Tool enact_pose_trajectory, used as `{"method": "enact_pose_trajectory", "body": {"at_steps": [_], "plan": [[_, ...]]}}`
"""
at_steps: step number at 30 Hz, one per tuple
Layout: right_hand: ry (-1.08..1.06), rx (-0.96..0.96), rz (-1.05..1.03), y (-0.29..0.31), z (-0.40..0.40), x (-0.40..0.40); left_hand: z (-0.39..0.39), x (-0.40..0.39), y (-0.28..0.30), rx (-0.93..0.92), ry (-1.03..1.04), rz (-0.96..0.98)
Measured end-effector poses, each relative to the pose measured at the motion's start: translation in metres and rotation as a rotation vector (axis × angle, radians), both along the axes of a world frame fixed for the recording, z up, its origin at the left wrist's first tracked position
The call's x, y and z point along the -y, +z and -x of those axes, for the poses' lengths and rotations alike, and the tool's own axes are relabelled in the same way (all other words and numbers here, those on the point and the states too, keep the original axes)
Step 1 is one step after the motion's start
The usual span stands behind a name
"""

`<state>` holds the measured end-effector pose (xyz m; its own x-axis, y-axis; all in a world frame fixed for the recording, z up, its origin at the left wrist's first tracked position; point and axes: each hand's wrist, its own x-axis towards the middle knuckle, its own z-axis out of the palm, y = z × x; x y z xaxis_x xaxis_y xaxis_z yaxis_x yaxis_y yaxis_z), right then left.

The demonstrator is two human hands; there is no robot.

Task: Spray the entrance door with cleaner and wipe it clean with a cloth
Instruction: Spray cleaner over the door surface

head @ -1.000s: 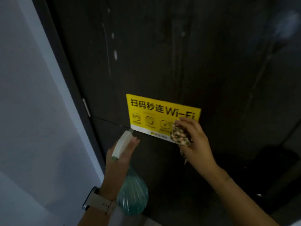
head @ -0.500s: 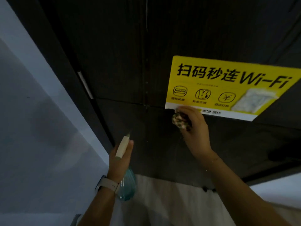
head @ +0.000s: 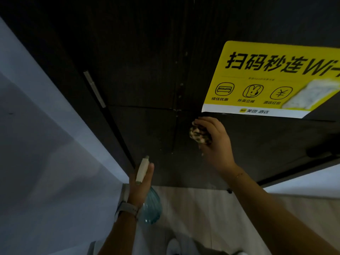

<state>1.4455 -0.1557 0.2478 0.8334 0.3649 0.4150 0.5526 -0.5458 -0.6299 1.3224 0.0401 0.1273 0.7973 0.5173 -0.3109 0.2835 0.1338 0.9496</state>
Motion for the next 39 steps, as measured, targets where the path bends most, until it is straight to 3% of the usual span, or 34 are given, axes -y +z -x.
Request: {"method": "enact_pose_trajectory", "body": {"at_steps": [7, 14, 19, 26, 32, 39], "plan": [[0.027, -0.071, 0.052, -0.032, 0.000, -0.009, 0.009, -0.002, -0.032, -0.021, -0.097, -0.024], [0.042, -0.103, 0.065, -0.052, -0.001, -0.016, 0.005, -0.003, -0.048, -0.046, -0.052, -0.153], [0.051, -0.080, 0.035, -0.052, 0.001, -0.008, 0.006, 0.004, -0.055, -0.069, -0.077, -0.142], [-0.084, 0.065, -0.031, -0.017, 0.008, 0.064, 0.003, 0.051, -0.017, 0.116, -0.204, -0.094], [-0.174, 0.218, -0.063, 0.030, -0.012, 0.125, -0.029, 0.108, 0.024, 0.155, -0.155, -0.002], [-0.134, 0.195, -0.117, 0.046, -0.036, 0.141, -0.057, 0.153, 0.047, 0.178, -0.167, -0.020]]}}
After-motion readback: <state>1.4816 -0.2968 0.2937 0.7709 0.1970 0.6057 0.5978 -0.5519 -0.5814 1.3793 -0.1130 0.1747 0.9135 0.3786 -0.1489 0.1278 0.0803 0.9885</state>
